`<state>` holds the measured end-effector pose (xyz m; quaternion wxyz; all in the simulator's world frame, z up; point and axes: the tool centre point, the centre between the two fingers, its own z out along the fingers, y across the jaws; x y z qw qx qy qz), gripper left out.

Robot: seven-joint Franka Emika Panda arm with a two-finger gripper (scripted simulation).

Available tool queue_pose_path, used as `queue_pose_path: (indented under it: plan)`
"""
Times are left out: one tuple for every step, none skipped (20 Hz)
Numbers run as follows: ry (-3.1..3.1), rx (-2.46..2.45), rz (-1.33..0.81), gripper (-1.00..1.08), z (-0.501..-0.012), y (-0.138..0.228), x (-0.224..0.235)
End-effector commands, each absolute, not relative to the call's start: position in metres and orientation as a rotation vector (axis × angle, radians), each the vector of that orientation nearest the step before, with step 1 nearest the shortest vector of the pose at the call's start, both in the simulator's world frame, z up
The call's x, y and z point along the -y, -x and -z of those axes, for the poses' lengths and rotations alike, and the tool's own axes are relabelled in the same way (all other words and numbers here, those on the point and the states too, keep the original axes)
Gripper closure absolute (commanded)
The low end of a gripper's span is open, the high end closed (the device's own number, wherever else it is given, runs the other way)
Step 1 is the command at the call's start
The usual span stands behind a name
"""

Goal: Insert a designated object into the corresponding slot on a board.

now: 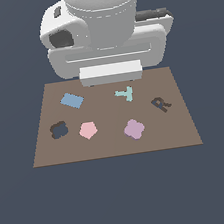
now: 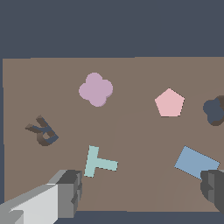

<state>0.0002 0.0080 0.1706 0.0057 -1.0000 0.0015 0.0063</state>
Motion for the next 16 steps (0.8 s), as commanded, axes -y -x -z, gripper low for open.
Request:
queue_pose_path:
  plan:
    - [3.130,-0.005,-0.020,-0.92,-0.171,0.000,-0.008]
    - [3.130,-0.006,-0.020,-0.92,-0.170,0.000,-0.008]
    - [3.130,-0.008,-0.020,-0.92,-0.170,0.000,-0.008]
    - [3.130,-0.012,-0.019,-0.92,-0.170,-0.001,-0.009]
    - [3.130,-0.018,-0.019,-0.92,-0.169,-0.001,-0.009]
    - [3.130,-0.026,-0.019,-0.92,-0.168,-0.002,-0.010]
    - [3.130,-0.036,-0.019,-0.92,-0.167,-0.002,-0.010]
    - [3.130,-0.047,-0.019,-0.92,-0.165,-0.003,-0.011]
    - [3.130,-0.060,-0.018,-0.92,-0.164,-0.004,-0.012]
    - [3.130,-0.075,-0.018,-0.92,-0.162,-0.005,-0.014]
    - [3.130,-0.091,-0.018,-0.92,-0.160,-0.006,-0.015]
    - [3.130,-0.109,-0.017,-0.92,-0.157,-0.007,-0.016]
    - [3.129,-0.130,-0.017,-0.92,-0.155,-0.009,-0.018]
    - [3.129,-0.152,-0.017,-0.92,-0.152,-0.010,-0.019]
    - [3.128,-0.176,-0.016,-0.92,-0.149,-0.012,-0.021]
    - [3.126,-0.202,-0.015,-0.92,-0.145,-0.014,-0.023]
